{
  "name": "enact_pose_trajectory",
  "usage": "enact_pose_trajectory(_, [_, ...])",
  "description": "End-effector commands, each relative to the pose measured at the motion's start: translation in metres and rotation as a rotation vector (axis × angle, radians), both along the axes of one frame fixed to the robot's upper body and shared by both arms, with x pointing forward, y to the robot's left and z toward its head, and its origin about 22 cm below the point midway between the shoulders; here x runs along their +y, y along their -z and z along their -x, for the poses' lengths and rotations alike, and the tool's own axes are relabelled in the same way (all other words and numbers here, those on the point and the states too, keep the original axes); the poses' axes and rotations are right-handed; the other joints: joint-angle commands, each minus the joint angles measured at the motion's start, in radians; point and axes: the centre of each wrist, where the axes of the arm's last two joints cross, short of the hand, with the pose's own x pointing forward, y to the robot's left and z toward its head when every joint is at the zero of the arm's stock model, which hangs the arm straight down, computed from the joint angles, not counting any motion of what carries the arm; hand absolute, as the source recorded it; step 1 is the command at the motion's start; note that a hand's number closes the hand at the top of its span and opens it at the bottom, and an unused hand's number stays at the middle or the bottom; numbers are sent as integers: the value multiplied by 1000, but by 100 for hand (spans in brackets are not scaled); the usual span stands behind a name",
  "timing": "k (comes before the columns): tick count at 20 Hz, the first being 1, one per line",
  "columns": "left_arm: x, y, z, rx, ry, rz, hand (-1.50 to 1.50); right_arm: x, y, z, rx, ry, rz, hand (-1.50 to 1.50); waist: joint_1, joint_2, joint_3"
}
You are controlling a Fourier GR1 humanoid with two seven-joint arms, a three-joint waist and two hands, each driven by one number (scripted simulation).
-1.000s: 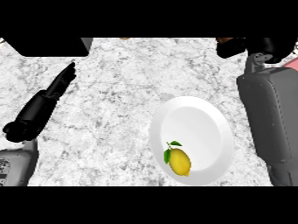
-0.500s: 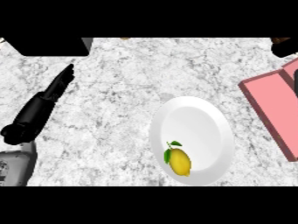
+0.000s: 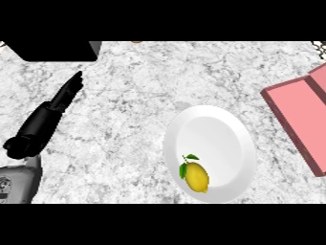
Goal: Pick the pear from the plate and place it in the cardboard box
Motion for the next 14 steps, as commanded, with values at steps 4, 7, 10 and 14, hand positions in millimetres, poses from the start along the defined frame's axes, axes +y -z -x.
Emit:
enact_pose_trajectory(4, [7, 2, -11, 13, 3, -16, 0, -42, 24, 13, 256, -3, -80, 150, -4, 1, 0])
enact_pose_trajectory(7, [2, -3, 1, 2, 3, -8, 0, -63, 27, 17, 238, -122, -170, -150, 9, 1, 0])
enact_pose_trajectory(10, [6, -6, -2, -22, -11, -11, 0, -68, 45, 27, 142, -198, -197, -150, 6, 1, 1])
enact_pose_trajectory(14, [-7, -1, 0, -15, 5, -12, 0, -51, 16, 18, -193, -246, -284, -150, 6, -2, 2])
